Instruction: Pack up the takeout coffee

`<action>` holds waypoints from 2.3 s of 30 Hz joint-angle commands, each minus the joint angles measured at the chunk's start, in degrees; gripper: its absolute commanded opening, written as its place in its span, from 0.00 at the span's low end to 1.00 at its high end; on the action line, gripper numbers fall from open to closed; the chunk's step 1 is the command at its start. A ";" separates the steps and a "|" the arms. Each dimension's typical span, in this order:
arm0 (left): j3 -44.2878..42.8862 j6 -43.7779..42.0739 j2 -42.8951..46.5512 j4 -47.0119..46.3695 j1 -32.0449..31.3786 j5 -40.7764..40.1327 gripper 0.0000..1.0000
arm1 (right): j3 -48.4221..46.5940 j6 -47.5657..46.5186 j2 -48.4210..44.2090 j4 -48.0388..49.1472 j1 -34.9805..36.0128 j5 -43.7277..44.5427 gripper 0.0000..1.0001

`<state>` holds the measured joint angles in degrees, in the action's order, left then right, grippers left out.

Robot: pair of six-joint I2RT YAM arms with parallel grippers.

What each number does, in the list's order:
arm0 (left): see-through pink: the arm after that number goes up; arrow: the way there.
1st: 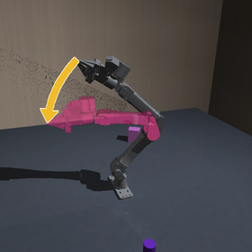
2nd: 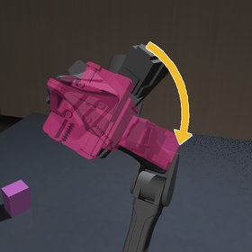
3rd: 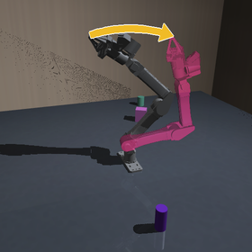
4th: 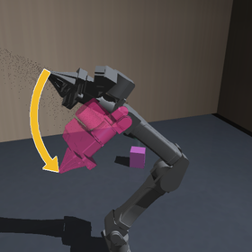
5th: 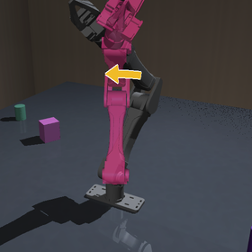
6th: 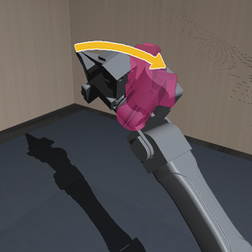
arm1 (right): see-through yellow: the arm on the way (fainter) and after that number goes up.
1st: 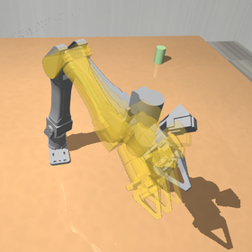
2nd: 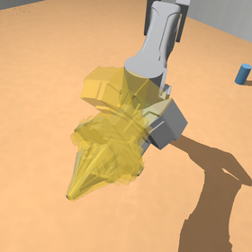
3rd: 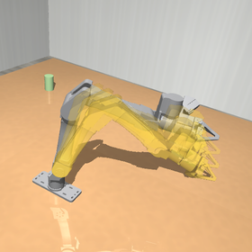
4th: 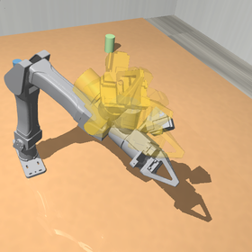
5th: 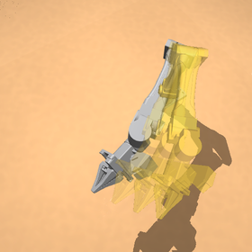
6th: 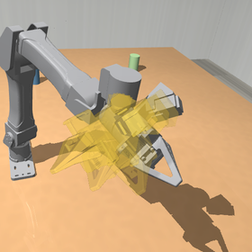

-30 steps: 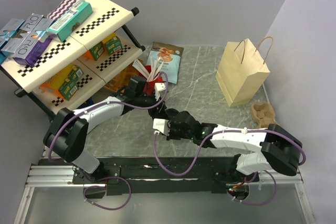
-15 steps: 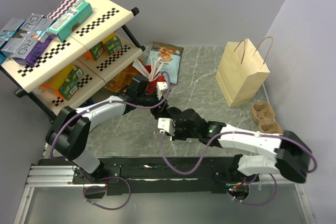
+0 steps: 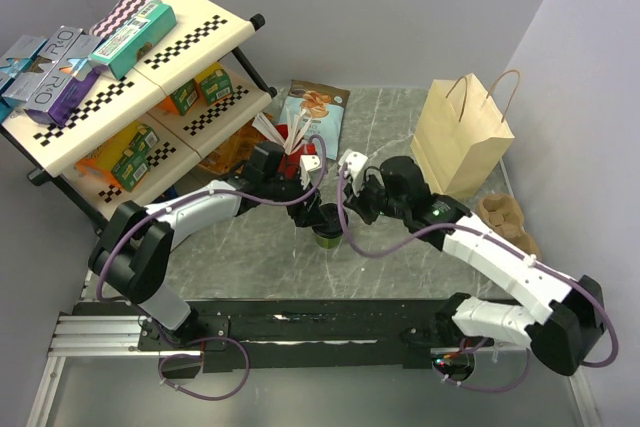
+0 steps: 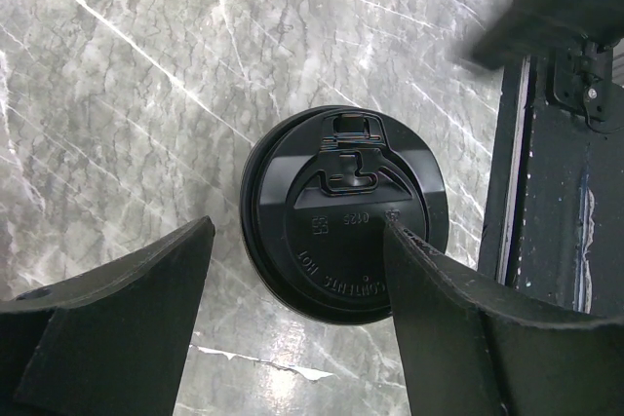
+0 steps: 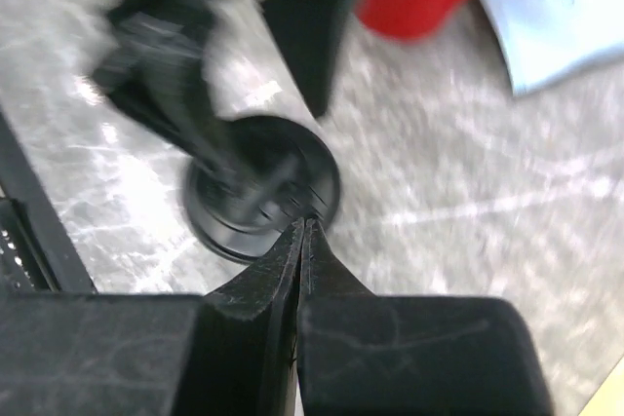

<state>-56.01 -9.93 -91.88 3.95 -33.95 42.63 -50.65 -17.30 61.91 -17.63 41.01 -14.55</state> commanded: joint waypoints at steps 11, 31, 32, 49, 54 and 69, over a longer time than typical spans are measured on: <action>-0.42 -9.14 0.29 16.09 0.20 -9.68 0.76 | -4.63 12.28 8.40 -4.43 -8.14 -12.51 0.00; -4.02 -1.32 -0.40 7.22 0.64 0.34 0.80 | -9.28 14.84 15.52 -5.93 -13.85 -15.95 0.00; -4.28 -1.06 -0.50 7.04 0.73 0.52 0.80 | -9.64 14.75 16.04 -6.28 -14.12 -16.13 0.00; -9.38 8.60 1.78 7.74 2.57 1.76 0.82 | -11.93 19.23 19.13 -6.02 -19.57 -28.78 0.40; -4.30 23.87 6.17 6.69 7.05 -1.23 0.89 | -11.40 21.51 19.30 -5.14 -20.27 -29.57 0.98; 5.64 36.12 2.06 -5.59 9.43 13.26 0.99 | -10.08 23.18 26.68 -5.40 -22.12 -44.60 1.00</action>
<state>-51.64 21.50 -88.47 6.48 -24.36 48.73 -60.42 4.91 86.83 -24.32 20.08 -53.87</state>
